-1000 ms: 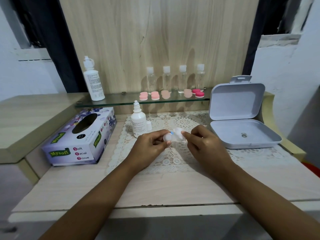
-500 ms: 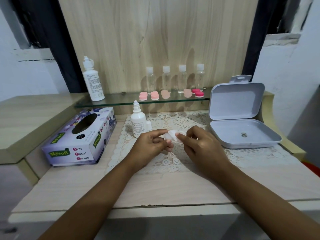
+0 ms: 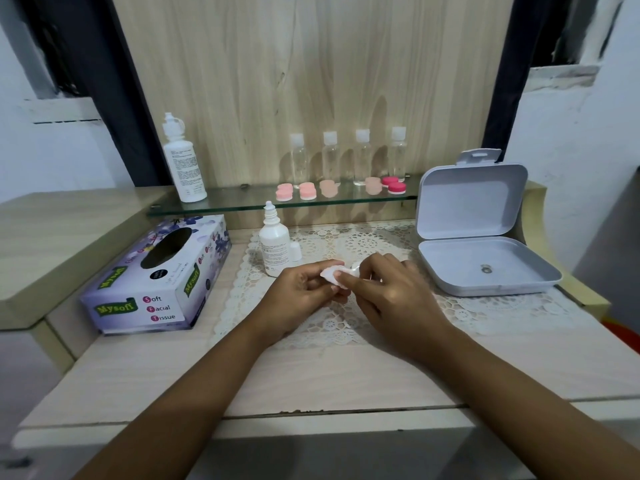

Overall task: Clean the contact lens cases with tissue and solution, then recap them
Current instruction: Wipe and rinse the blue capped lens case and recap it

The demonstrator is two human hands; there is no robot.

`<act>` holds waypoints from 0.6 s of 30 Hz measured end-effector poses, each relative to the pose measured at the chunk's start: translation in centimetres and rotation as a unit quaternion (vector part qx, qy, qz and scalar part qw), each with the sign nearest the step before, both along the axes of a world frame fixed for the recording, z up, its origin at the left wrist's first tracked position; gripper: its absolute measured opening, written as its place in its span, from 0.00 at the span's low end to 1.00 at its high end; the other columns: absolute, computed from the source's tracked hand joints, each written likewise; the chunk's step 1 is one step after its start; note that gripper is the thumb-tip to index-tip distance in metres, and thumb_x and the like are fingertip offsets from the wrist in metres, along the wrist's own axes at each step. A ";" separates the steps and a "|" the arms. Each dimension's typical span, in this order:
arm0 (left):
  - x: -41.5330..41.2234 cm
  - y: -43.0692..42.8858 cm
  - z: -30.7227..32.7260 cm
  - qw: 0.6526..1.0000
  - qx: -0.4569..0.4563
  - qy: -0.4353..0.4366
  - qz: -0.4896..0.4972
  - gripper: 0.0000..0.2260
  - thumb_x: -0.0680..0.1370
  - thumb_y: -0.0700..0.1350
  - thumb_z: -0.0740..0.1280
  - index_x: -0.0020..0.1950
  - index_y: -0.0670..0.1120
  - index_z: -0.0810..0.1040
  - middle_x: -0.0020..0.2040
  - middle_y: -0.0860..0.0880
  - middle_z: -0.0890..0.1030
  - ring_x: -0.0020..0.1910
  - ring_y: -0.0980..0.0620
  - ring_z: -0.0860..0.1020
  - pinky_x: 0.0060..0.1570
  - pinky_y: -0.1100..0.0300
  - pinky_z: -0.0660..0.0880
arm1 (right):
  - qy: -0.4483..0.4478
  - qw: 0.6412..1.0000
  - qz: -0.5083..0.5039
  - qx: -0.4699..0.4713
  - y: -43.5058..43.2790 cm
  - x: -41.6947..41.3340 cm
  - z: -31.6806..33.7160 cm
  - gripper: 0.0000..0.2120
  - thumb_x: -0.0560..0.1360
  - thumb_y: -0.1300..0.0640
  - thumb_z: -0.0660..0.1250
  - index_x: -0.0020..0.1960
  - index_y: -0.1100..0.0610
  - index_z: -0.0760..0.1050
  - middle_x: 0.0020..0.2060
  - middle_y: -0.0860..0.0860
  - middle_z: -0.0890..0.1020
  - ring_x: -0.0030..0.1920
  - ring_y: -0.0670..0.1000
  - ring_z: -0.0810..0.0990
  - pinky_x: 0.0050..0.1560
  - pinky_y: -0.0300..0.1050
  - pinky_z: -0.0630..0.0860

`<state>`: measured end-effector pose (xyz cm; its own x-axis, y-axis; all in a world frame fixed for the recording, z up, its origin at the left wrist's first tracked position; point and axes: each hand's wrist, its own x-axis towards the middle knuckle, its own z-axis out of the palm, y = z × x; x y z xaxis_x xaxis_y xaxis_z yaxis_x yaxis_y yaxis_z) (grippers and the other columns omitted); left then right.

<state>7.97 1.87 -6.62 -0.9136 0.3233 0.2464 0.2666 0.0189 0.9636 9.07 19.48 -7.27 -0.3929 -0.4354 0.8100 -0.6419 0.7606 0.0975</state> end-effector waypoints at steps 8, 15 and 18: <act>0.1 0.1 0.1 1.000 -0.008 0.010 -0.012 0.11 0.76 0.33 0.64 0.55 0.44 0.79 0.45 0.41 0.83 0.43 0.52 0.82 0.47 0.64 0.77 | 0.015 0.999 -0.045 -0.007 0.0 -0.3 -0.1 0.14 0.72 0.61 0.61 0.54 0.54 0.80 0.36 0.53 0.75 0.34 0.55 0.73 0.34 0.45 0.62; 0.2 0.3 0.1 1.000 -0.015 0.016 -0.006 0.11 0.76 0.32 0.63 0.56 0.42 0.79 0.42 0.44 0.83 0.41 0.53 0.82 0.45 0.65 0.77 | 0.013 0.998 -0.055 0.013 -0.1 -0.3 0.1 0.15 0.72 0.59 0.60 0.56 0.52 0.78 0.37 0.54 0.76 0.35 0.56 0.74 0.34 0.46 0.64; 0.3 0.3 0.2 1.000 -0.011 0.013 -0.005 0.12 0.76 0.33 0.64 0.53 0.48 0.79 0.40 0.46 0.83 0.40 0.54 0.82 0.44 0.65 0.77 | 0.018 0.998 -0.066 0.001 0.1 -0.4 -0.1 0.15 0.72 0.60 0.60 0.55 0.53 0.80 0.36 0.54 0.75 0.34 0.56 0.74 0.34 0.45 0.64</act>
<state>8.22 2.14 -6.47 -0.9035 0.3379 0.2636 0.2928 0.0375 0.9554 8.66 19.55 -7.37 -0.4171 -0.3837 0.8239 -0.5315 0.8383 0.1214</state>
